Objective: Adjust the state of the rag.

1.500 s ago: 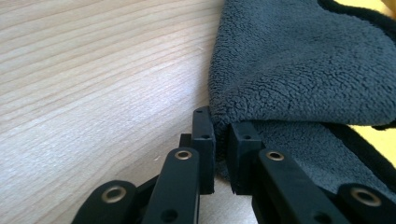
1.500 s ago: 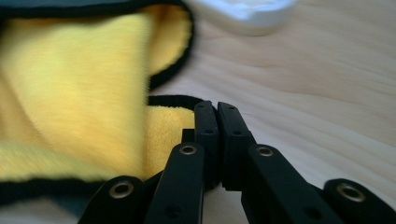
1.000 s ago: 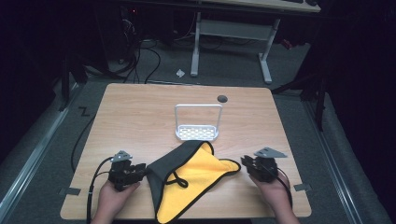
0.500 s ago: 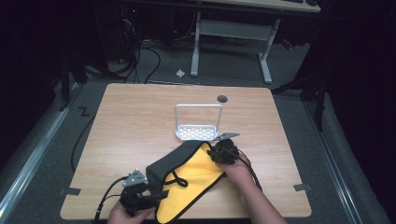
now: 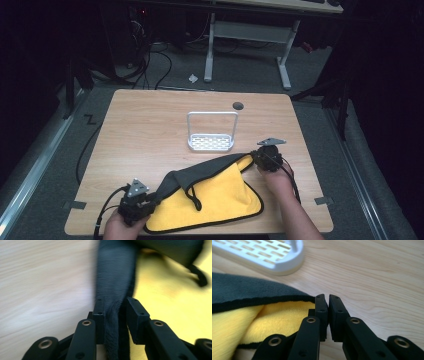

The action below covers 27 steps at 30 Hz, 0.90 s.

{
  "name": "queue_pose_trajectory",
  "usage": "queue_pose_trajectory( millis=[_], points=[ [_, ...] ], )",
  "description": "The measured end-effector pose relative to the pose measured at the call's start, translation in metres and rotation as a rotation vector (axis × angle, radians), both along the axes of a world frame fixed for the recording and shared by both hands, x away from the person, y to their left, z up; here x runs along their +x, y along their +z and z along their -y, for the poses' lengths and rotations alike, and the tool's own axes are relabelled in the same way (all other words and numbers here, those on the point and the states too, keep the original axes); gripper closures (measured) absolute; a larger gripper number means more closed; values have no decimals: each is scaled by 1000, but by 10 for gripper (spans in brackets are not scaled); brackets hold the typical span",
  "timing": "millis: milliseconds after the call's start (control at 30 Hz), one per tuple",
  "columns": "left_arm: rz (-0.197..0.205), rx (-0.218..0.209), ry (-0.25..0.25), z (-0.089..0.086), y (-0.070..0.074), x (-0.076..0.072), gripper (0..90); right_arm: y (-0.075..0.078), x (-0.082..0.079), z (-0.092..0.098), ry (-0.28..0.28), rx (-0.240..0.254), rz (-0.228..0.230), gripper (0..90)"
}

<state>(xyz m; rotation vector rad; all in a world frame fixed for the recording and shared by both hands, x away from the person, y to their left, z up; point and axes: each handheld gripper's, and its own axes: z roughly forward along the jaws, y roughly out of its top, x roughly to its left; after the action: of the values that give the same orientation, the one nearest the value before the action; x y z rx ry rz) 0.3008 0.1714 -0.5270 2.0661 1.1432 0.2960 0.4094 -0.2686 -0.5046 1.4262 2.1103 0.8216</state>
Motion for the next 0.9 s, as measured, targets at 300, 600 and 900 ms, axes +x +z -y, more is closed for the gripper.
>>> queue_pose_trajectory(
  millis=[300, 600, 900],
  points=[
    [53, 2, -29, 11, 7, -4, 587, 12, -14, -7, 28, -6, 58, 726],
    [71, 44, -154, 43, 3, -9, 562, -7, -77, -19, 165, 6, -22, 720],
    [57, 58, -165, 49, 0, -13, 579, -16, -97, -26, 153, -88, -35, 787]
  ],
)
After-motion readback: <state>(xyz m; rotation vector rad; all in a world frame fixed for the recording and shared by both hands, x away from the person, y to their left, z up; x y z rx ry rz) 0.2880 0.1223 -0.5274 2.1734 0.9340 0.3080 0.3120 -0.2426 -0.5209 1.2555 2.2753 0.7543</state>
